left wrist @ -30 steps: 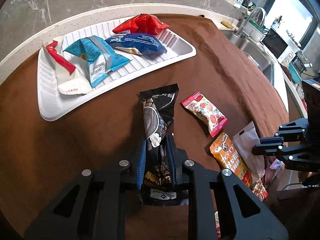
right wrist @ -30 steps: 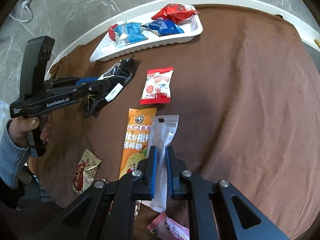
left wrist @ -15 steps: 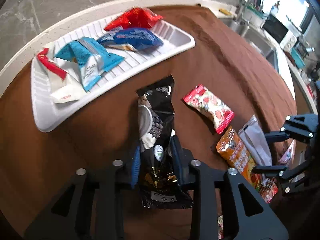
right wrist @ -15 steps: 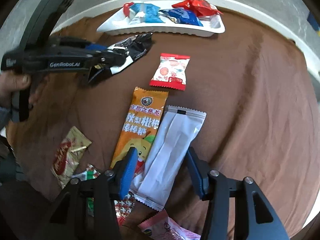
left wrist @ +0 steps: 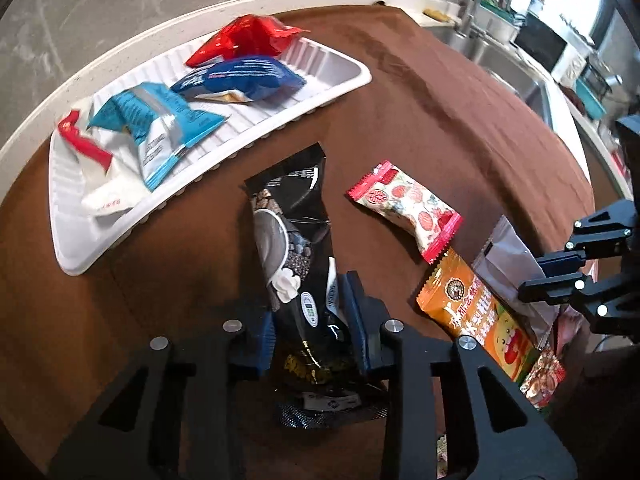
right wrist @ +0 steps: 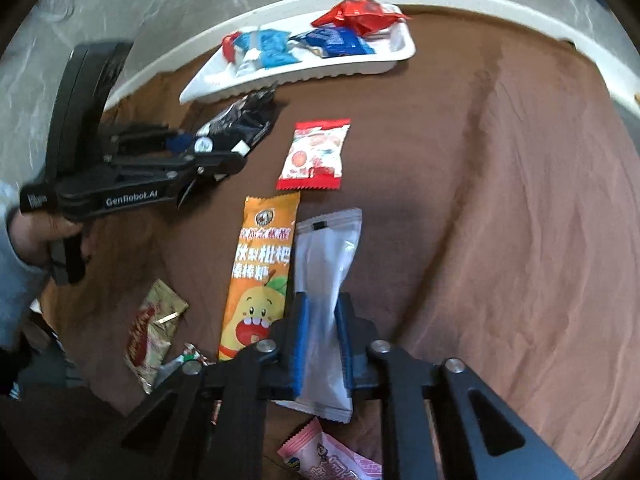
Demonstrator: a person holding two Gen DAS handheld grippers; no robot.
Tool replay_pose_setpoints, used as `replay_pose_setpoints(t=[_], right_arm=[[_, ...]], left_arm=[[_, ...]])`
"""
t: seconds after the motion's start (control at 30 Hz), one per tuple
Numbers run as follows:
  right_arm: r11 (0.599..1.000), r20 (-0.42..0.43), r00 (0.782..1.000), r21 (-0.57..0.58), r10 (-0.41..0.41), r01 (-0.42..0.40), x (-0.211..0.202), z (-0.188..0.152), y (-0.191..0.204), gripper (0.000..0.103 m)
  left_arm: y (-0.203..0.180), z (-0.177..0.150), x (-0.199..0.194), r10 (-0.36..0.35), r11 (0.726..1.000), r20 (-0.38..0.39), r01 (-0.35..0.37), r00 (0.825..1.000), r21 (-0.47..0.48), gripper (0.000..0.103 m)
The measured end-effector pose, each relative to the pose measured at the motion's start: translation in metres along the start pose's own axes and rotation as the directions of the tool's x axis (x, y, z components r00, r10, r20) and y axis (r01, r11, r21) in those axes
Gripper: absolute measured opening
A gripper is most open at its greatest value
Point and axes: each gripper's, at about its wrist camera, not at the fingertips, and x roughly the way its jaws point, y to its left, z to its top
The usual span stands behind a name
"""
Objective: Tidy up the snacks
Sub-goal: 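Lift the black bag with left tool while right tool lifts the white bar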
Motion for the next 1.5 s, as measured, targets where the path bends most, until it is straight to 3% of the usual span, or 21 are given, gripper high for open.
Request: replay_pose_setpoints(t=[0.33, 0.63, 0.77, 1.1, 1.3, 1.4, 1.5], right_arm=[[0.986, 0.013, 0.993, 0.116, 0.115, -0.116, -0.008, 0.005, -0.018, 0.016], [0.935, 0.08, 0.964, 0.233, 0.255, -0.266, -0.021, 0.029, -0.034, 0.016], [0.914, 0.1, 0.949, 0.257, 0.299, -0.314, -0.019, 0.044, -0.037, 0.016], [0.946, 0.043, 0.966, 0.199, 0.254, -0.257, 0.001, 0.058, -0.029, 0.016], [0.943, 0.027, 0.967, 0.214, 0.254, -0.253, 0.009, 0.052, -0.032, 0.016], [0.941, 0.027, 0.967, 0.222, 0.255, -0.254, 0.01, 0.051, -0.034, 0.016], [0.941, 0.029, 0.967, 0.225, 0.252, -0.252, 0.009, 0.05, -0.036, 0.016]], left_arm=[[0.009, -0.003, -0.011, -0.052, 0.997, 0.026, 0.054, 0.998, -0.054, 0.019], [0.025, 0.005, -0.031, -0.118, 0.983, 0.08, 0.127, 0.99, -0.13, 0.019], [0.029, 0.008, -0.032, -0.115, 0.984, 0.076, 0.124, 0.99, -0.131, 0.019], [0.016, 0.014, -0.014, -0.062, 0.997, 0.029, 0.064, 0.998, -0.054, 0.02], [0.0, 0.018, 0.001, -0.027, 0.999, -0.032, 0.028, 0.999, 0.022, 0.03], [-0.007, 0.021, 0.008, 0.007, 0.999, -0.039, -0.005, 0.999, 0.054, 0.043], [-0.012, 0.023, 0.014, 0.042, 0.996, -0.04, -0.038, 0.998, 0.084, 0.044]])
